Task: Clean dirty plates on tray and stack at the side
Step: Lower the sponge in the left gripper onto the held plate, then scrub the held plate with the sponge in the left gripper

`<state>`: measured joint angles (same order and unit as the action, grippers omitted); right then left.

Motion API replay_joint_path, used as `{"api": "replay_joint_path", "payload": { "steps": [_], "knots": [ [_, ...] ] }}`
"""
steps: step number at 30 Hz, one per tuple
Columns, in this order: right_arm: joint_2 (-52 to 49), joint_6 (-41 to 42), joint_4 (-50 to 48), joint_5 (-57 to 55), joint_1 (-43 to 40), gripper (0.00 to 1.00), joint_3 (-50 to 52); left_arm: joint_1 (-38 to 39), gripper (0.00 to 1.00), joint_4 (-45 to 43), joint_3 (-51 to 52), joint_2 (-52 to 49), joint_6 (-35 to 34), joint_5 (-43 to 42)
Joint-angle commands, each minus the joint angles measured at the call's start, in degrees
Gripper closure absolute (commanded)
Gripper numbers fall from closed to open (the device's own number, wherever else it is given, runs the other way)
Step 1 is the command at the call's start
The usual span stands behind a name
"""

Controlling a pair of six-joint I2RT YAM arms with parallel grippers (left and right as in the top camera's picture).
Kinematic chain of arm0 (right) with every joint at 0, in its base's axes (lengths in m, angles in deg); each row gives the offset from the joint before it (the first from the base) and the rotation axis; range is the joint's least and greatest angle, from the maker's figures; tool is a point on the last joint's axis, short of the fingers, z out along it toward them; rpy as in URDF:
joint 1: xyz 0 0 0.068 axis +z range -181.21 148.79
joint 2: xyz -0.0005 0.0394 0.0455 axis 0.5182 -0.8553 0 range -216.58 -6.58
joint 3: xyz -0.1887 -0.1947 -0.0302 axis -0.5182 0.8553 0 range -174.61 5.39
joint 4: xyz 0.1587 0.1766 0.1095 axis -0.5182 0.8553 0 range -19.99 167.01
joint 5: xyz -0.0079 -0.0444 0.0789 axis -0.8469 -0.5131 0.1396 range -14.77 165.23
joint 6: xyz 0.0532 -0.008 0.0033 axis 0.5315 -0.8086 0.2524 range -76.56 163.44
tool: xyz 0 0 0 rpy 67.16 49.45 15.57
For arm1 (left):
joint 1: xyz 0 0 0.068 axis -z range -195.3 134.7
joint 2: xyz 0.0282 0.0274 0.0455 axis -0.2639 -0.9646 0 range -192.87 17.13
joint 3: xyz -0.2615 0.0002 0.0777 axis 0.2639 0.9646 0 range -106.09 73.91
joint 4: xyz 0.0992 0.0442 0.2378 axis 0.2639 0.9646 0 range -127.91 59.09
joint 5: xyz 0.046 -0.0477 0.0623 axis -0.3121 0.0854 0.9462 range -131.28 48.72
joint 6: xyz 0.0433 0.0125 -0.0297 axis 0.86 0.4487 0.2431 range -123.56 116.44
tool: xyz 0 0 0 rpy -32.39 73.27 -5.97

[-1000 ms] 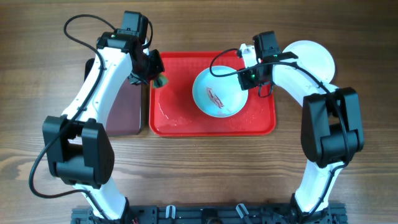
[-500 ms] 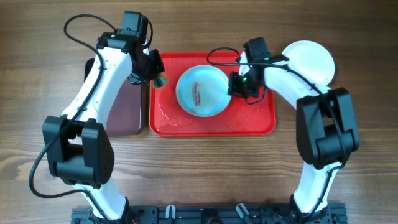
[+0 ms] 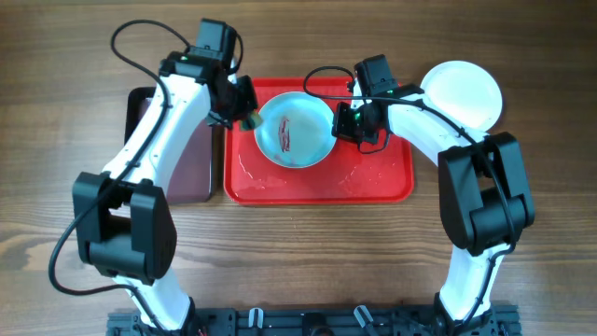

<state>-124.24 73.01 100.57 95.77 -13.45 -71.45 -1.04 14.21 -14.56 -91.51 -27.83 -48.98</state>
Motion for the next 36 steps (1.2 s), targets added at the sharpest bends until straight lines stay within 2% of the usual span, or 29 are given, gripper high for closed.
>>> {"api": "replay_joint_path", "payload": {
  "steps": [1, 8, 17, 22, 27, 31, 36],
  "knots": [
    [-0.5, 0.4, -0.3, -1.3, 0.1, 0.96, 0.4, 2.4, 0.96, -3.5, 3.7, 0.1, 0.0, 0.1],
    [-0.5, -0.2, -0.3, -1.3, 0.3, 0.95, 0.4, 5.5, 0.96, -15.0, 12.0, 0.0, 10.3, 0.0],
    [-0.5, -1.1, -0.5, -1.7, 1.6, 0.96, 0.4, 5.8, 0.96, -17.2, 13.3, -5.6, 12.1, -1.4],
    [-0.5, -1.1, 0.5, -1.1, 1.7, 0.96, 0.4, 5.8, 0.96, -12.2, 13.2, -6.5, 11.5, -1.4],
    [-0.5, -1.0, 3.8, -1.1, 4.1, 0.96, 0.4, 5.9, 0.96, -6.8, 13.2, -6.5, 7.0, -1.9],
    [-0.5, -1.0, 3.8, -1.3, 5.9, 0.96, 0.4, 7.0, 0.96, -9.7, 13.2, -6.5, 1.6, -1.2],
    [-0.5, -1.1, 3.8, -1.5, 6.3, 0.96, 0.4, 10.5, 0.96, -15.7, 13.2, -6.5, -0.2, -1.5]
  ]
}}
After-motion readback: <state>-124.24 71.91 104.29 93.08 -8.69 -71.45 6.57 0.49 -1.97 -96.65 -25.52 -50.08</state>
